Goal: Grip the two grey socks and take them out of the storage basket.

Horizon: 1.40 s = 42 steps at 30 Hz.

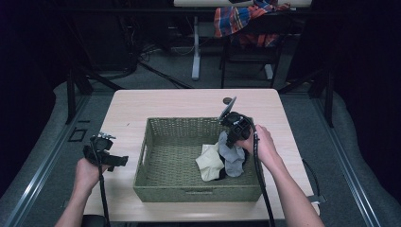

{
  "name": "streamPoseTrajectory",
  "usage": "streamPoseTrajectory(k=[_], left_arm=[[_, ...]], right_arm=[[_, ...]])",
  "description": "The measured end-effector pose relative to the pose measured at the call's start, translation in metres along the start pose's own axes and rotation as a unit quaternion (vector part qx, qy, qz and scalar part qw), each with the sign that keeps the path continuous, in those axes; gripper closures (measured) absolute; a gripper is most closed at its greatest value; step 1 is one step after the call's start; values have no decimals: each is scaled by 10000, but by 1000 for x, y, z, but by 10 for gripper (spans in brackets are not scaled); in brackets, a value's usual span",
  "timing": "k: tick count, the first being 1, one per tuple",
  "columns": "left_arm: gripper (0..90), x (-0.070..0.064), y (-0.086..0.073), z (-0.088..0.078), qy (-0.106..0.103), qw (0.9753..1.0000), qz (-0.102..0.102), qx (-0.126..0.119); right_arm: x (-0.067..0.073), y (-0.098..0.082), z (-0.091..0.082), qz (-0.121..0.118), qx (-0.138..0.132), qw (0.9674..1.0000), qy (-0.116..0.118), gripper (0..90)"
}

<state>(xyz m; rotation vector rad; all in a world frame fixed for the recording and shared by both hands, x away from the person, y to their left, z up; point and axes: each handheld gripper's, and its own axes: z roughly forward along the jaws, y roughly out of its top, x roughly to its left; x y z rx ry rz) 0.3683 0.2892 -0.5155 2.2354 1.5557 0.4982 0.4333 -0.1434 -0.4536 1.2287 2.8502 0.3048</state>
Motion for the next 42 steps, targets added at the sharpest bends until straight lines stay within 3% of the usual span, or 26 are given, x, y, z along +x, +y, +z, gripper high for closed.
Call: streamPoseTrajectory(k=[4,8,13,14,17,22,27,29,32,42], left_arm=[[2,0,0,0,-3,10000,-6,-3],[2,-1,0,0,8,10000,-6,-7],[1,0,0,-1,4,10000,0,6],[2,0,0,-1,1,10000,-3,9],[2,0,0,-1,-2,10000,-5,9],[2,-1,0,0,5,10000,-4,6],[2,-1,0,0,4,10000,5,1],[2,-1,0,0,7,10000,9,2],[2,-1,0,0,10,10000,-3,1],[2,-1,0,-1,9,10000,5,-5]], right_arm=[[-1,0,1,-1,11,10000,26,755],[-6,1,20,34,219,9998,-4,739],[-6,0,17,145,69,9999,10,732],[-7,0,15,66,161,9998,-22,739],[-7,-2,12,213,6,9998,38,734],[-9,-3,7,125,-15,9999,23,802],[-8,-2,14,155,41,9998,117,767],[-7,-1,15,96,98,9999,91,818],[-6,-1,11,31,157,9998,78,853],[0,-4,-18,-6,-223,9997,33,857]])
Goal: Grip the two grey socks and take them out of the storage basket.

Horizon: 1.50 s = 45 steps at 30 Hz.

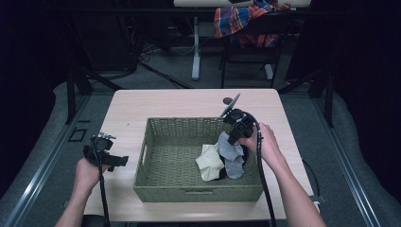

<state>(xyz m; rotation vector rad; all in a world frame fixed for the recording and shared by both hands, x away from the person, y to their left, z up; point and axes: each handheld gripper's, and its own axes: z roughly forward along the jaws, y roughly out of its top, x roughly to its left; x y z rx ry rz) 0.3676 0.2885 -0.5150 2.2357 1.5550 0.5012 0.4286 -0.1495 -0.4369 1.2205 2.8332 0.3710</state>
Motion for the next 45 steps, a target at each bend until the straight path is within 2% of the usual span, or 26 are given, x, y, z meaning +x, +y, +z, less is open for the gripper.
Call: streamPoseTrajectory(k=[9,11,15,30,32,45], left_arm=[[2,0,0,0,4,10000,8,21],[1,0,0,0,8,10000,14,26],[1,0,-1,-1,3,10000,8,31],[2,0,-2,0,17,10000,6,31],[2,0,-1,0,5,10000,12,49],[2,0,-2,0,-4,10000,9,58]], right_arm=[[-4,-6,-23,22,-267,9996,48,859],[-4,-6,-24,91,-289,9995,99,859],[-4,-7,-32,24,-336,9994,44,859],[-3,-11,-56,41,-581,9983,11,859],[-2,-12,-63,61,-690,9976,5,859],[-9,-22,-86,205,-886,9959,-20,859]])
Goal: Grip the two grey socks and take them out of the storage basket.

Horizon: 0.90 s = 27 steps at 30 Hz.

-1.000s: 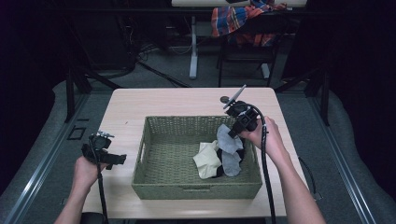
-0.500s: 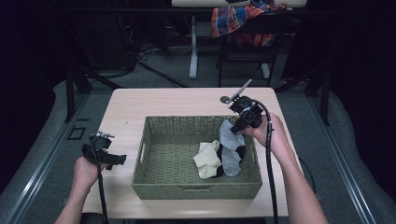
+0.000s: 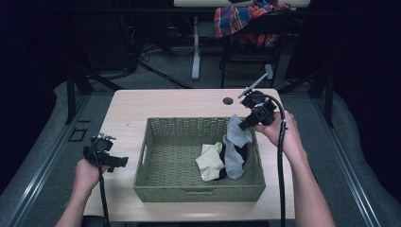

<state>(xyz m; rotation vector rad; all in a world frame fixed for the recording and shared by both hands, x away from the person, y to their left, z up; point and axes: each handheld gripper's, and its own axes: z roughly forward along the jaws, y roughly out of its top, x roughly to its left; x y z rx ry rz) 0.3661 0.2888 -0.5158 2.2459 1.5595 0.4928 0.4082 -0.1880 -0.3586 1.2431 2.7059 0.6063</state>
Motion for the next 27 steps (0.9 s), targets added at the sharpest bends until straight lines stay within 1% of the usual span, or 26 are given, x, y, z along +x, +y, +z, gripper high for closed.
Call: streamPoseTrajectory(k=[1,2,5,8,11,12,13,18,21,23,24,27], left_arm=[[2,0,0,0,12,10000,-10,-23],[1,0,0,0,13,10000,-13,-23],[1,0,0,0,3,10000,-4,-4],[2,0,-1,0,8,10000,-2,-17],[2,1,-1,0,13,10000,1,-16],[2,1,-1,0,12,10000,1,-11],[2,1,-1,0,10,10000,1,-10],[2,0,-1,0,10,10000,-5,-18],[2,0,0,0,-1,10000,-3,-9],[2,-1,0,0,-3,10000,16,-18],[2,-1,0,0,-3,10000,16,-18],[2,-1,0,0,5,10000,14,-11]], right_arm=[[0,0,0,0,0,10000,0,859],[0,-1,-1,26,-82,10000,8,859],[-2,-3,-9,36,-78,10000,-33,859],[-4,-6,-15,121,-133,9998,-60,859],[-7,-9,-22,117,-157,9998,-107,859],[-9,-12,-26,189,-208,9995,-150,859],[-9,-12,-26,189,-208,9995,-150,859],[-18,-22,-36,318,-269,9988,-266,859],[-27,-31,-44,457,-325,9977,-370,859],[-30,-36,-48,552,-360,9969,-424,860],[-30,-36,-48,552,-360,9969,-424,860],[-37,-43,-53,675,-399,9957,-495,859]])
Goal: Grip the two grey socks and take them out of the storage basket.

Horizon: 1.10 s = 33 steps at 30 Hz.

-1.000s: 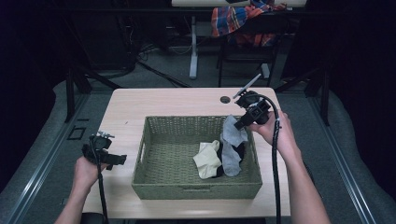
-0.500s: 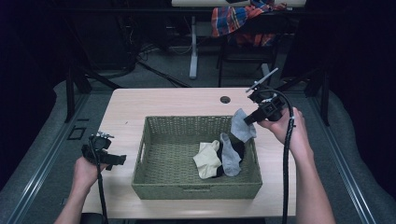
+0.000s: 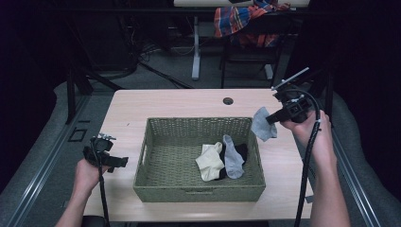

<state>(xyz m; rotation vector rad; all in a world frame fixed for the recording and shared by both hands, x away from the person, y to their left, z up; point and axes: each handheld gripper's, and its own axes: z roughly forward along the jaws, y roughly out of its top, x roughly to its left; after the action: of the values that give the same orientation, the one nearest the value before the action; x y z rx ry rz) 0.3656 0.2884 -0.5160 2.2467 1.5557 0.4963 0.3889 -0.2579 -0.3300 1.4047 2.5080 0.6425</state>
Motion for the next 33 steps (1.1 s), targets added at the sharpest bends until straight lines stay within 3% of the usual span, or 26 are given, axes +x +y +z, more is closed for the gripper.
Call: streamPoseTrajectory(k=[8,16,22,33], left_arm=[[2,0,0,0,1,10000,8,-11],[1,0,0,-1,-5,10000,-1,-36],[2,0,0,-1,-4,10000,3,-43],[2,0,1,-1,-20,10000,0,-25]], right_arm=[[-21,-14,-2,284,93,9992,-263,860],[-41,-25,15,563,379,9967,-444,861],[-58,-35,30,782,540,9943,-476,862],[-76,-47,57,974,777,9913,-422,862]])
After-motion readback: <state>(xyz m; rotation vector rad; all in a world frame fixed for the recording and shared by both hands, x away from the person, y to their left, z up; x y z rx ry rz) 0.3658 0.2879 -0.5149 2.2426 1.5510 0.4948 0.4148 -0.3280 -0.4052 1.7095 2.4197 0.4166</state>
